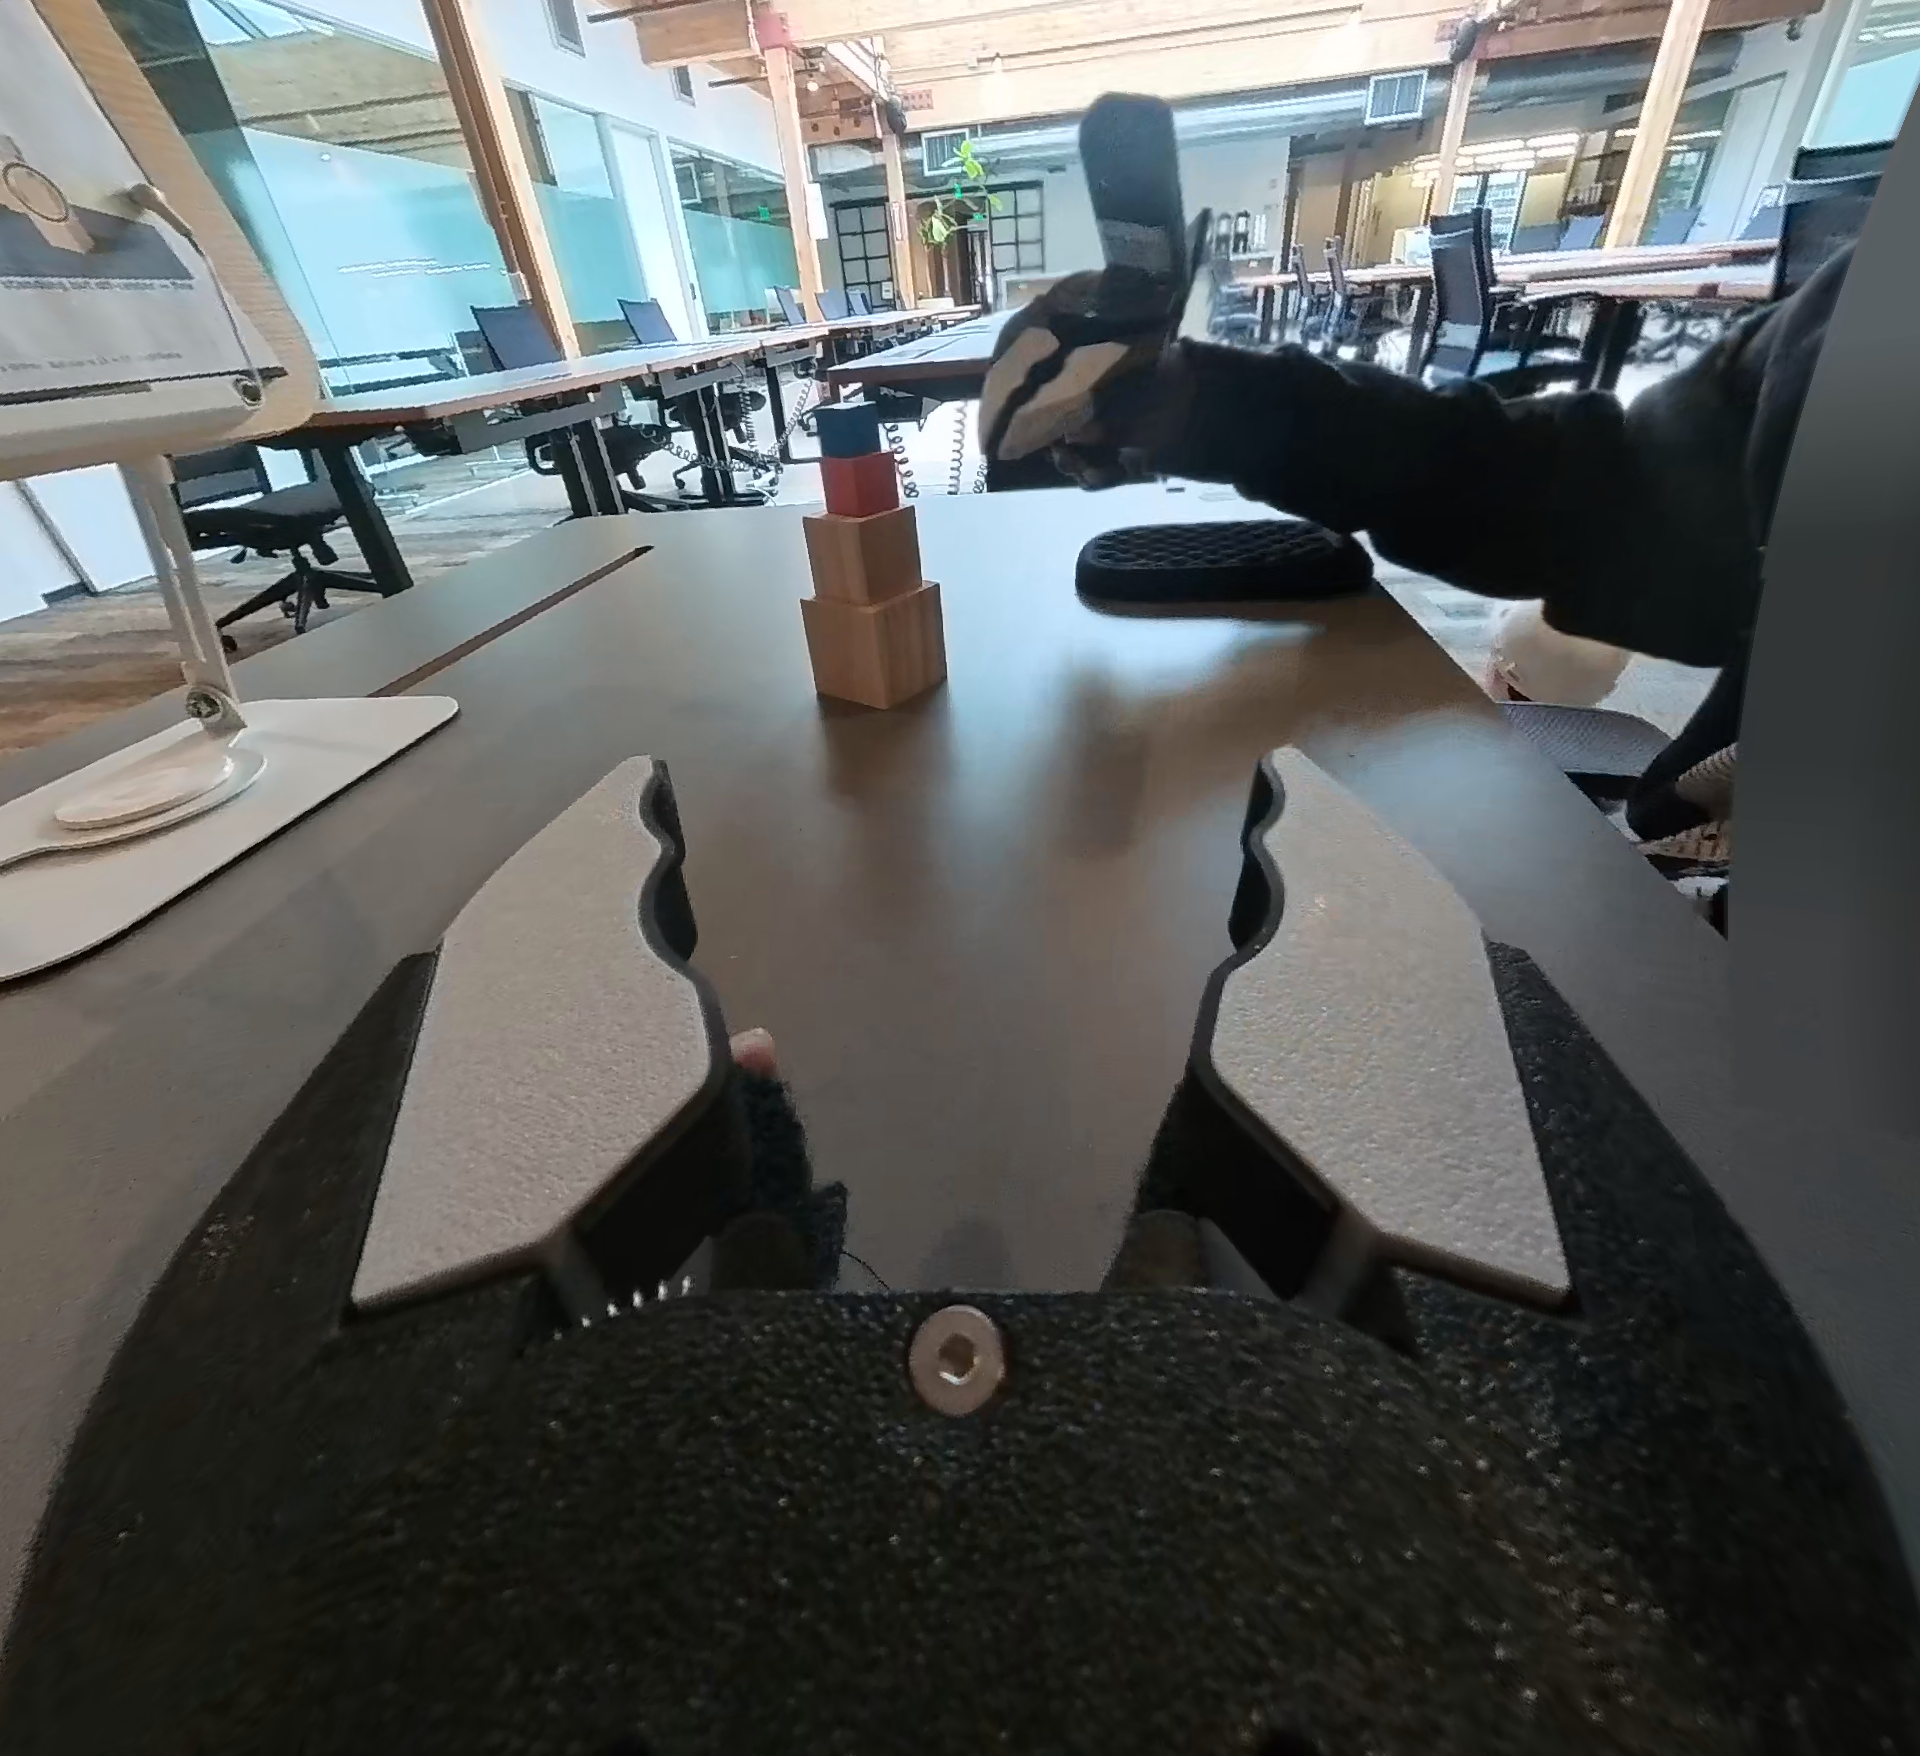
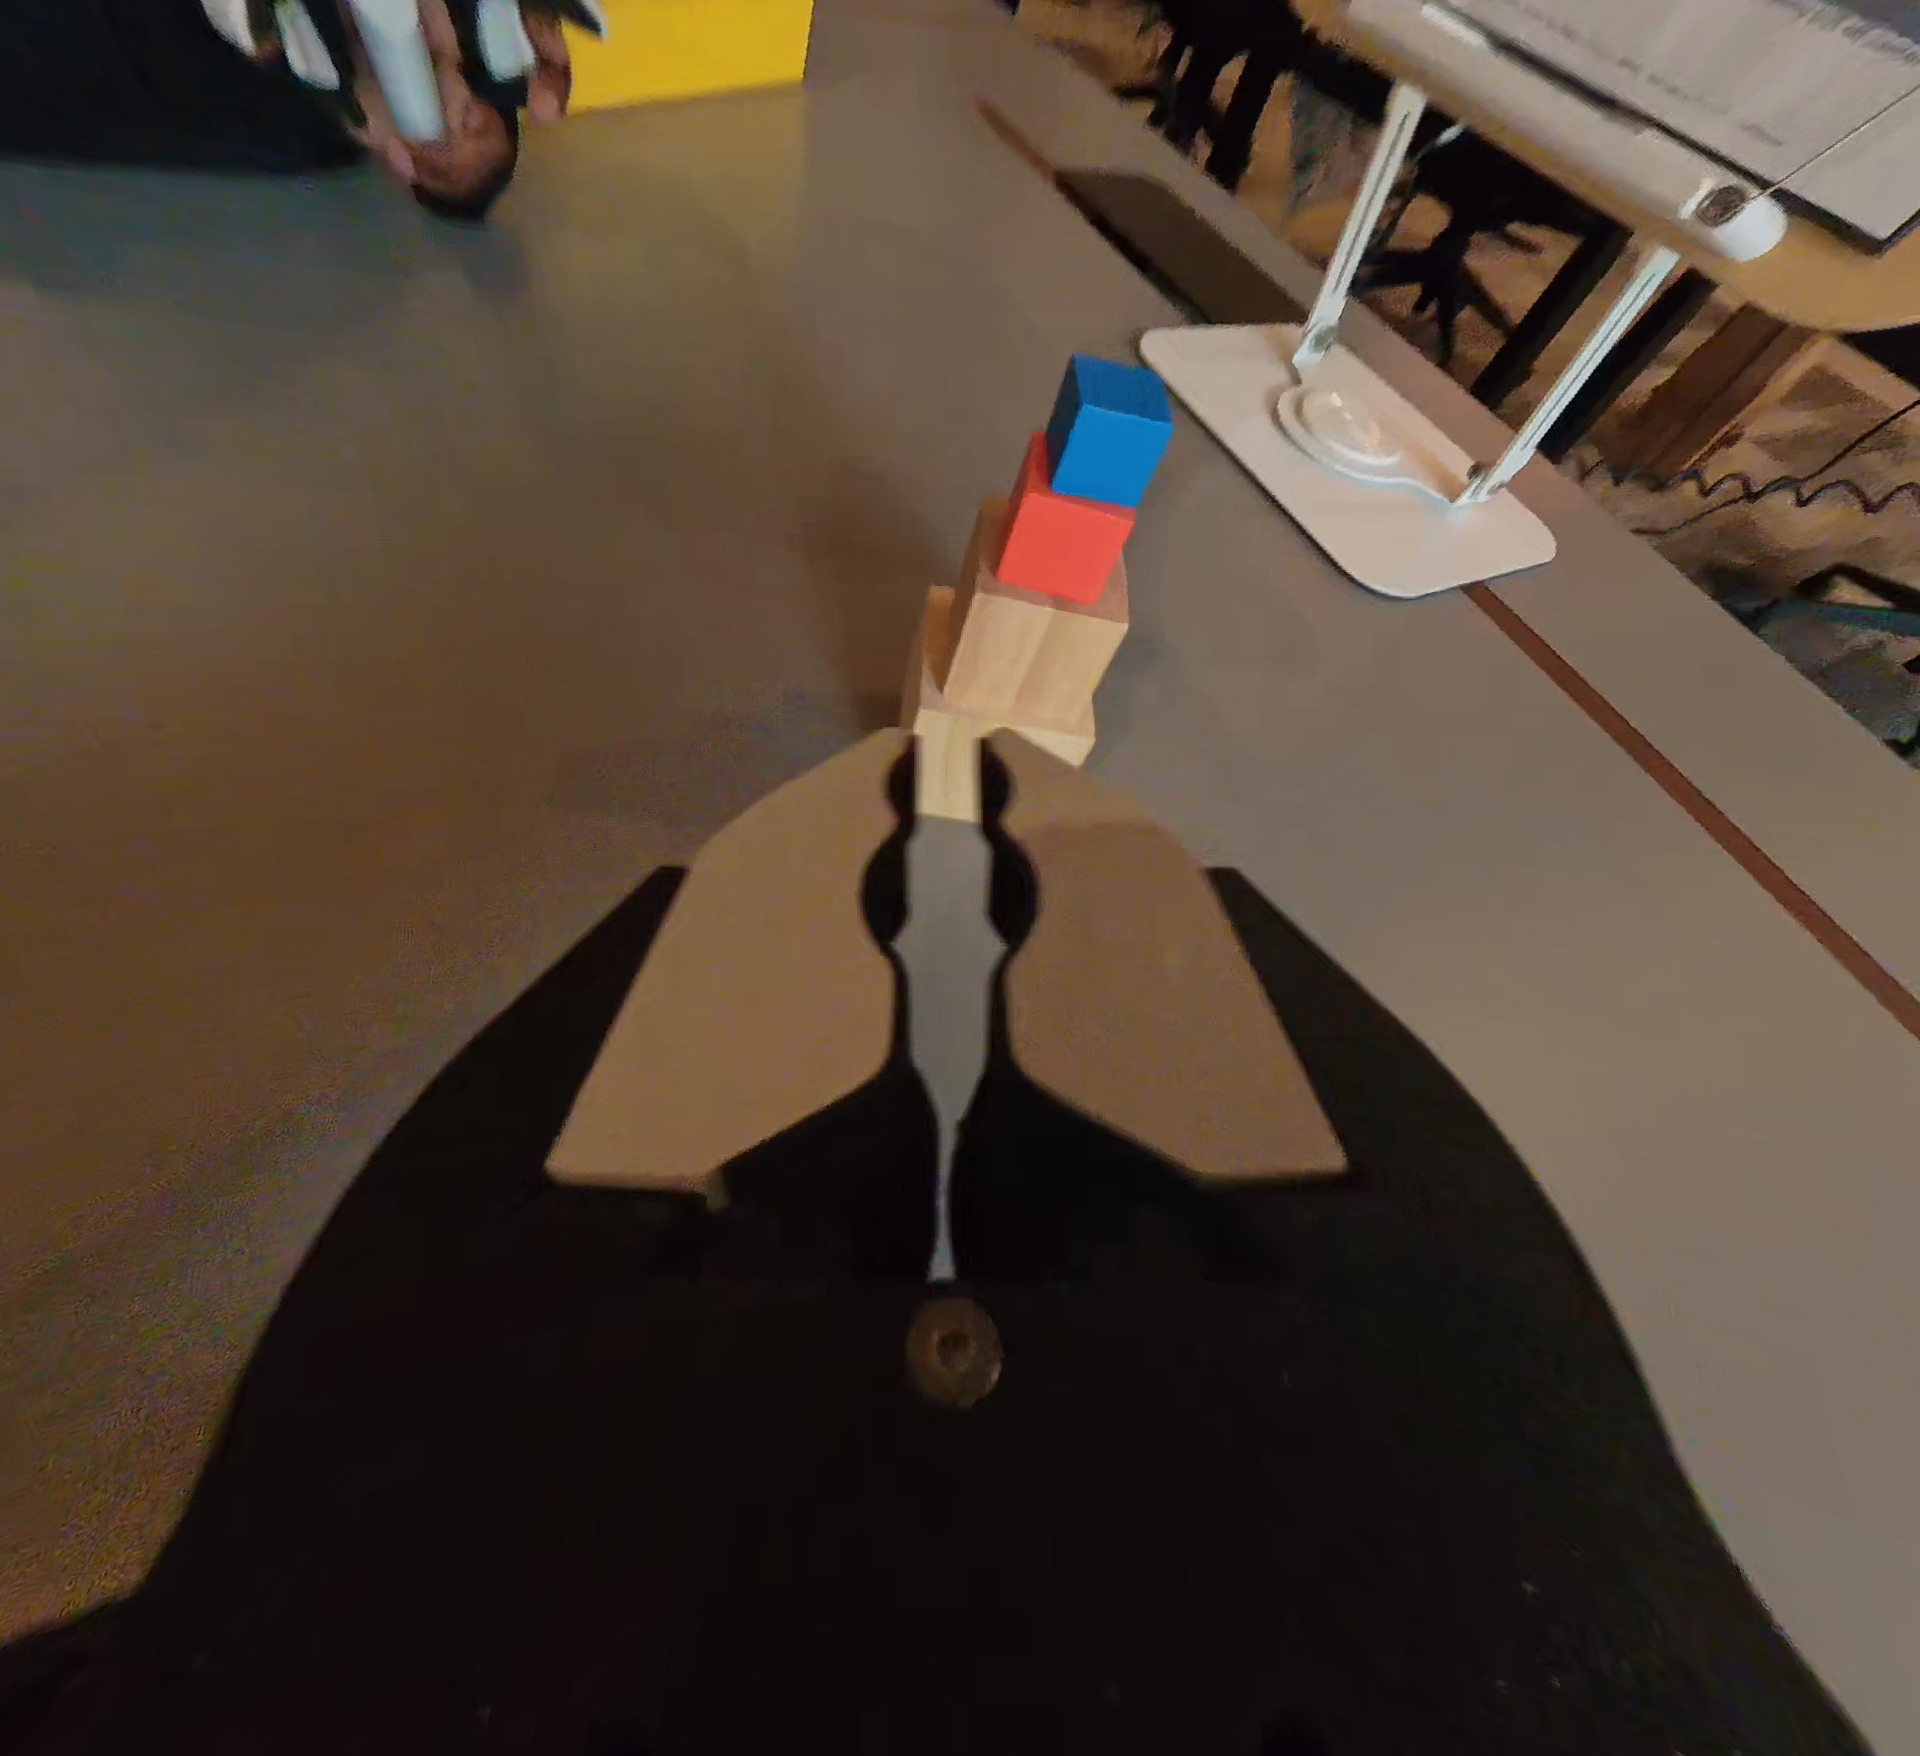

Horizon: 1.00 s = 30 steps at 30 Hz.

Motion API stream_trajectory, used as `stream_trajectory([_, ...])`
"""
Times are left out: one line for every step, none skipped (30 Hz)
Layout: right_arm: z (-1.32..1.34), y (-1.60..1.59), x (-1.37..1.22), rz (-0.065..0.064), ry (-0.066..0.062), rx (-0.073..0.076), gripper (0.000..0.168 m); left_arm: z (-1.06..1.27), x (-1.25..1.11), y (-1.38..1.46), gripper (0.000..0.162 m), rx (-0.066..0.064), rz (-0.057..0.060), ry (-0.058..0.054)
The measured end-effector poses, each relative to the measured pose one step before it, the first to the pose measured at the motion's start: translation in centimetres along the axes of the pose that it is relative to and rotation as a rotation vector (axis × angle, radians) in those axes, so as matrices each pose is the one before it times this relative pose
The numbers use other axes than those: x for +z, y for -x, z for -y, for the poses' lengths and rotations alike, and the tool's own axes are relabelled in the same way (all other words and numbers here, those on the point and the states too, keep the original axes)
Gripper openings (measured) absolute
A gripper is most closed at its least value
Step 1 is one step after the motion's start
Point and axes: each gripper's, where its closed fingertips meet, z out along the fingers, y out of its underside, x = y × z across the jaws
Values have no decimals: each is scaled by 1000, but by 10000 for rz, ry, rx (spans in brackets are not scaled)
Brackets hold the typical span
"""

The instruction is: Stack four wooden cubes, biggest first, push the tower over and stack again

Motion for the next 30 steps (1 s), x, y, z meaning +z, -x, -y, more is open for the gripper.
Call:
stream_trajectory([-64, -509, 141, 84, 265, -58, 4, 75, -67, 28, 100, -16, 17, -64])
stream_trajectory([-51, -472, 238, 117, 224, -55, 2, 74, -55, -3, 99, -8, 2, -62])
stream_trajectory([-151, -356, 318, 204, 258, -78, 0, 51, -31, -6, 99, -12, 15, -44])
stream_trajectory([-244, -458, 410, 134, 294, -87, 0, 42, -18, 5, 99, -17, 7, -31])
stream_trajectory([-336, -604, 479, 31, 330, -78, 0, 45, -12, -37, 100, -31, -24, -34])
stream_trajectory([-433, -574, 536, 29, 381, -70, 0, 55, -12, -57, 101, -50, -49, -50])
stream_trajectory([-386, -462, 571, 71, 366, -80, 0, 50, -19, 19, 101, -58, -4, -40])
stream_trajectory([-273, -390, 560, 74, 301, -116, 0, 18, -19, 106, 103, -50, 48, -16])
stream_trajectory([-189, -373, 521, 39, 248, -142, 0, 6, -6, 58, 104, -28, 23, -7])
stream_trajectory([-122, -353, 465, 15, 212, -142, 0, -6, 11, -12, 105, -6, -9, 4])
stream_trajectory([-80, -328, 422, 5, 181, -111, 0, -19, 22, -23, 106, 13, -13, 21])
stream_trajectory([40, -265, 390, 18, 112, -85, 0, -49, 33, -39, 106, 26, -15, 36])
stream_trajectory([141, -182, 368, 43, 45, -76, 0, -45, 40, -41, 107, 27, -15, 41])
stream_trajectory([189, -146, 343, 28, 12, -67, 0, -54, 40, -42, 107, 29, -16, 41])
stream_trajectory([170, -148, 320, -4, 38, -74, 0, -47, 34, -70, 107, 35, -27, 37])
stream_trajectory([124, -110, 292, -10, 60, -82, 0, -31, 33, -38, 107, 30, -11, 32])
stream_trajectory([140, 29, 280, 57, 50, -75, 0, -32, 33, -11, 107, 18, 7, 25])
stream_trajectory([209, 135, 219, 91, 11, -83, 0, -17, 14, -21, 107, 14, -7, 14])
stream_trajectory([334, 139, 143, 60, -61, -104, 0, -7, 10, -30, 106, 11, -15, 6])
stream_trajectory([344, 51, 51, -27, -66, -93, 0, -7, 5, -11, 106, 3, -7, 6])
stream_trajectory([235, -16, 5, -68, -3, -74, 0, -8, 9, 7, 106, -5, -3, 12])
stream_trajectory([203, 88, 14, 11, 1, -38, 0, -26, 17, 10, 106, -13, 0, 18])
stream_trajectory([204, 116, 27, 32, -6, 19, 0, -13, 15, 29, 106, -17, 7, 15])
stream_trajectory([172, 91, 64, 7, 18, 56, 0, -3, 7, 19, 106, -15, 9, 1])
stream_trajectory([130, 88, 84, -23, 57, 36, 0, 10, -8, 17, 105, -8, 4, -8])
stream_trajectory([123, 98, 82, -28, 69, 14, 0, 11, -3, 1, 105, -6, 0, -8])
stream_trajectory([182, 129, 92, -20, 34, 5, 0, 5, -2, 7, 105, -7, -1, -4])
stream_trajectory([227, 160, 99, -8, 1, 17, 0, -3, 3, 10, 105, -3, 2, 2])
stream_trajectory([231, 168, 118, 2, -4, 19, 0, -8, 5, 8, 105, 1, 9, 6])
stream_trajectory([194, 145, 118, -9, 21, 30, 0, -5, 7, 9, 105, 3, 8, 4])
